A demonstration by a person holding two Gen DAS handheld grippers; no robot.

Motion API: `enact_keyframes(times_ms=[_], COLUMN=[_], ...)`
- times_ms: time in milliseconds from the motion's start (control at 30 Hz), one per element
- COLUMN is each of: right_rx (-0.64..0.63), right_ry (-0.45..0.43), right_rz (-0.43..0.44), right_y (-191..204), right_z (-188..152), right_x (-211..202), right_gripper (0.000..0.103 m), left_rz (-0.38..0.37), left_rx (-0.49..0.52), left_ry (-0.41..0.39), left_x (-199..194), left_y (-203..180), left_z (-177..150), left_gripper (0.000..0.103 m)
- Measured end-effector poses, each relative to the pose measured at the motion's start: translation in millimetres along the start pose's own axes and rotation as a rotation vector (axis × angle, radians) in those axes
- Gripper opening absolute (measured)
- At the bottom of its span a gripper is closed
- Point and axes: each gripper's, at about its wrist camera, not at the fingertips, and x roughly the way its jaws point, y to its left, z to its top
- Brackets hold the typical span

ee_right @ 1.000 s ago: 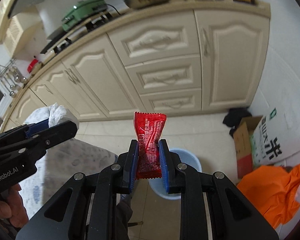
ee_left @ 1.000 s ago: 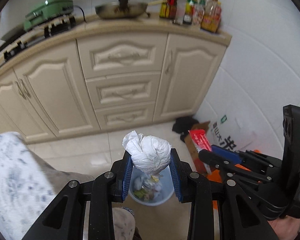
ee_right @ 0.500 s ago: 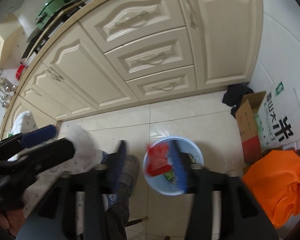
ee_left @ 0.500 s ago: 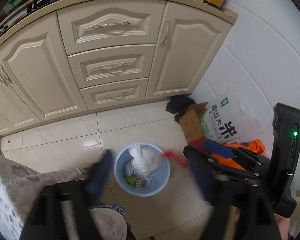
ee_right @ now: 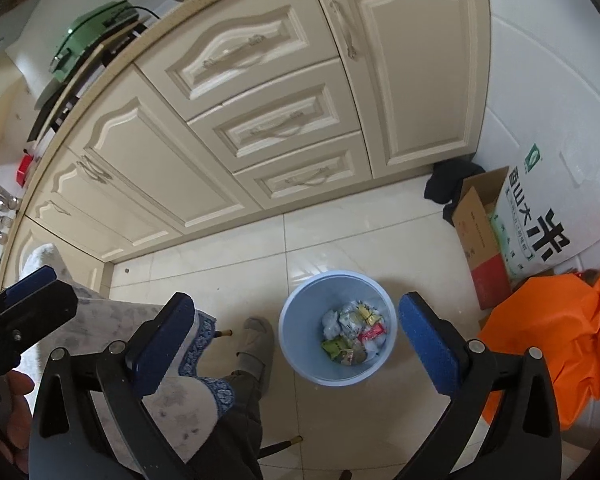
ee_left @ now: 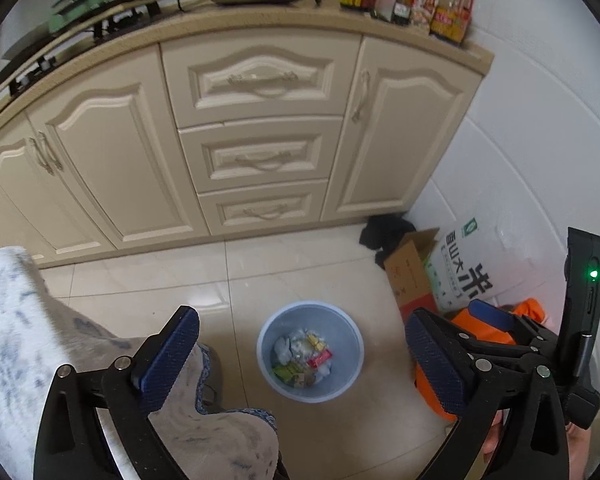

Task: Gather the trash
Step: 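Move both tools back over the table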

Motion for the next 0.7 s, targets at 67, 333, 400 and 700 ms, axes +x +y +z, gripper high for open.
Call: enact_keyframes(times_ms=[67,333,400,700], right_rx=[-0.013,-0.098,-0.125,-0.294], right_ry=[-0.011,-0.069,-0.093,-0.162], right_rz=[0.003,0.04,0.06,0.16], right_y=[9,60,80,180], right_z=[1,-3,-5,-20], right_x=[-8,-51,-65,-110], right_gripper=[0.103,0.103,0.103,0.103], left_rz=[0.004,0.022,0.031,0.127], left_rx=[-0.006,-0.069,-0.083,-0.194], left_ry=[-0.029,-0.165,-0.209,-0.358], left_x=[-17,-111,-141,-255], left_y=[3,33,44,98], left_z=[-7,-52,-68,-153], left_gripper=[0.102,0.102,0.102,0.102])
